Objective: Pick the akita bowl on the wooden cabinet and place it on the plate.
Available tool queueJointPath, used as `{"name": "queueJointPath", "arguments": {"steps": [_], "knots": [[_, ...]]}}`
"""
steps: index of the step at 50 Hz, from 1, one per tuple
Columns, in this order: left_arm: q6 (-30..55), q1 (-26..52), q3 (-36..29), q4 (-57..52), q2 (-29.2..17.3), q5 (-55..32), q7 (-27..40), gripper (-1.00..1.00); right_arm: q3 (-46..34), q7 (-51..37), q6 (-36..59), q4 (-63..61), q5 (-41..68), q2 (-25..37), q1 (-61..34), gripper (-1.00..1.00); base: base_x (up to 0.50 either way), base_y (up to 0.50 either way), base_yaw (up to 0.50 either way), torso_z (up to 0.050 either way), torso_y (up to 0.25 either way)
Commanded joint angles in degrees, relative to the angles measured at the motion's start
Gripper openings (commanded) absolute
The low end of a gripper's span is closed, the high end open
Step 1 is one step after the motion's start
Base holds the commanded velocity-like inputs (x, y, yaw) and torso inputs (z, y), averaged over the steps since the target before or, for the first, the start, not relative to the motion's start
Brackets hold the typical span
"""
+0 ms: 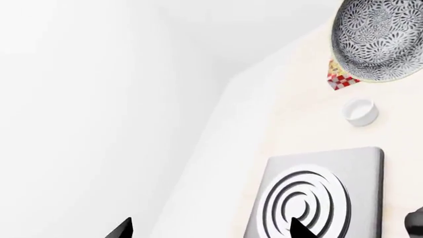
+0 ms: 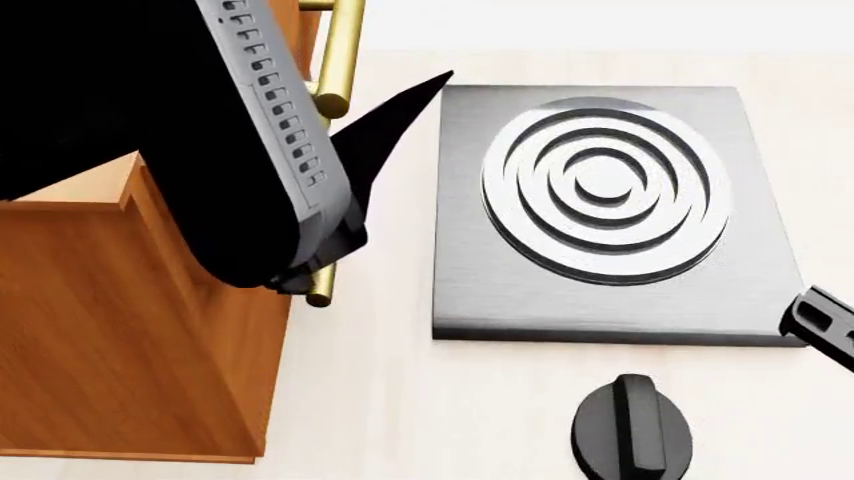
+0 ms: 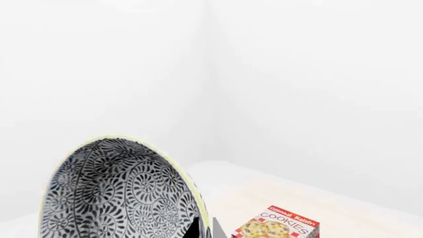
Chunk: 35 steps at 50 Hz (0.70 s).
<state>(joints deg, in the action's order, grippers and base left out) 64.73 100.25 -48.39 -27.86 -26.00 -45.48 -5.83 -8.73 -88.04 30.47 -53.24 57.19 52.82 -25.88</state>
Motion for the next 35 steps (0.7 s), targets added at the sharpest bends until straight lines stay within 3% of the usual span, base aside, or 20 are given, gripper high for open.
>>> {"name": "queueJointPath", "arguments": {"steps": [1,16,35], "knots": [[-0.07,-0.17,1.22,0.32,-0.12,-0.84,0.48,1.0,7.18,0.58,-2.42,0.08,0.62,1.11,5.73,-1.0,0.0,0.0,0.0,0.0,0.0],[-0.69,-0.68,1.03,0.07,-0.25,-0.81,0.81,1.0,15.39,3.06,-5.98,1.12,1.58,1.56,13.3,-1.0,0.0,0.0,0.0,0.0,0.0],[-1.5,-1.43,0.7,0.37,-0.72,-0.48,0.95,1.0,29.71,14.9,-20.61,3.87,13.17,-5.91,24.55,-1.0,0.0,0.0,0.0,0.0,0.001]]}}
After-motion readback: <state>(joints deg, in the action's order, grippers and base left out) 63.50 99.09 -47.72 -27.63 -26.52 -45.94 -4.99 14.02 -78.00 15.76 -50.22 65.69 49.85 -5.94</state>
